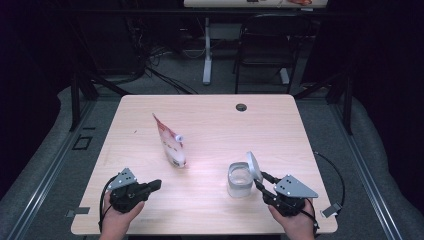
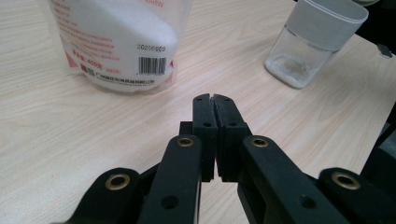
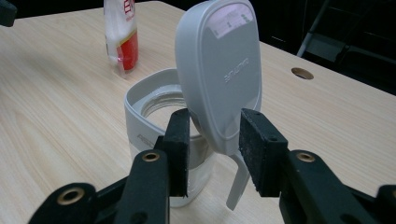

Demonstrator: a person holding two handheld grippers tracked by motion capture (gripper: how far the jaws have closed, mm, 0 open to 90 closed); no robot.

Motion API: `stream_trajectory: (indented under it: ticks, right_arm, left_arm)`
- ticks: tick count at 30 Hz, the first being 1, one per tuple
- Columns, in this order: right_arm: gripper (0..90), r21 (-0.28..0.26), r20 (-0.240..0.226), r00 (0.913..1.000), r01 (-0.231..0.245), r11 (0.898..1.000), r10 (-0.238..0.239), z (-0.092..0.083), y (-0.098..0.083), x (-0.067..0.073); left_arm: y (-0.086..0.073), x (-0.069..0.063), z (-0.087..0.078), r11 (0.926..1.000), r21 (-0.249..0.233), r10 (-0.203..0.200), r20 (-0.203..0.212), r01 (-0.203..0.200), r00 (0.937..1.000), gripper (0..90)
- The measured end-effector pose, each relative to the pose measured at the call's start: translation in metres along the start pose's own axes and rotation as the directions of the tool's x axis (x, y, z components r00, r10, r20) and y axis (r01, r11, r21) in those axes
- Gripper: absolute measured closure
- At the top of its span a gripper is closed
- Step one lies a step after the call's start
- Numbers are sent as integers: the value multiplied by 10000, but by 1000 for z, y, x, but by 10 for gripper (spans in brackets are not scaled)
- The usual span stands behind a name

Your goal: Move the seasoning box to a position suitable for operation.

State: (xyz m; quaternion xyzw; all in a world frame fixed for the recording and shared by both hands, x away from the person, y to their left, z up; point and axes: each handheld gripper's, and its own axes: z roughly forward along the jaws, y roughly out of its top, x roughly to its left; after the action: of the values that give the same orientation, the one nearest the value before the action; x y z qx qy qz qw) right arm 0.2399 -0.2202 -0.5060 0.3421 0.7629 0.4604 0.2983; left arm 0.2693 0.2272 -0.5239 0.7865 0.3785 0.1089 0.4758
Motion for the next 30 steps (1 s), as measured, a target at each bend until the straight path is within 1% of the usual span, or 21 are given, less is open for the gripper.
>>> stream_trajectory:
  ticks: [5, 6, 9, 10, 15, 17, 21, 22, 24, 26, 30]
  right_arm:
    - [683, 4, -44, 9999, -96, 10000, 96, -2, -1, -2]
    - [693, 8, -12, 10000, -89, 10000, 89, -3, -1, -2]
    - [740, 2, -23, 9999, -137, 9999, 137, -3, -1, -3]
    - [752, 18, -52, 9999, -121, 9999, 121, -4, -1, -3]
    - [759, 18, -43, 9998, -185, 9998, 185, -3, -1, -4]
    - [760, 11, -47, 9998, -202, 9998, 202, -3, -1, -5]
    - [765, 5, 27, 9995, -317, 9995, 317, -2, -2, -7]
    - [766, -33, 30, 9992, -401, 9992, 402, -2, -2, -8]
    - [768, -20, 23, 9983, -584, 9983, 584, -2, -3, -10]
    - [771, -74, 12, 9964, -849, 9964, 849, -2, -4, -12]
    - [777, -217, -124, 9894, -1449, 9892, 1447, -1, -7, -20]
  left_arm:
    - [-1, 2, 1, 10000, -3, -32, 1, 32, 10000, 888]
    - [-1, 1, 1, 10000, 0, -81, 5, 81, 10000, 887]
    - [-2, 2, 2, 10000, 53, -19, 19, 19, 10000, 886]
    - [-2, 2, 2, 10000, 61, -63, 9, 63, 10000, 884]
    - [-3, 2, 2, 9999, 132, -17, 17, 17, 10000, 880]
    - [-3, 2, 2, 10000, 37, -51, -28, 51, 10000, 879]
    - [-4, 4, 1, 9999, 90, -123, -5, 123, 9999, 876]
    - [-4, 4, 1, 9999, 105, -94, -54, 94, 9999, 873]
    - [-5, 4, 1, 9998, 94, -189, -52, 189, 9998, 873]
    - [-5, 4, 1, 9998, 39, -181, -76, 181, 9998, 872]
    - [-5, 4, 1, 9998, 37, -177, -85, 177, 9998, 868]
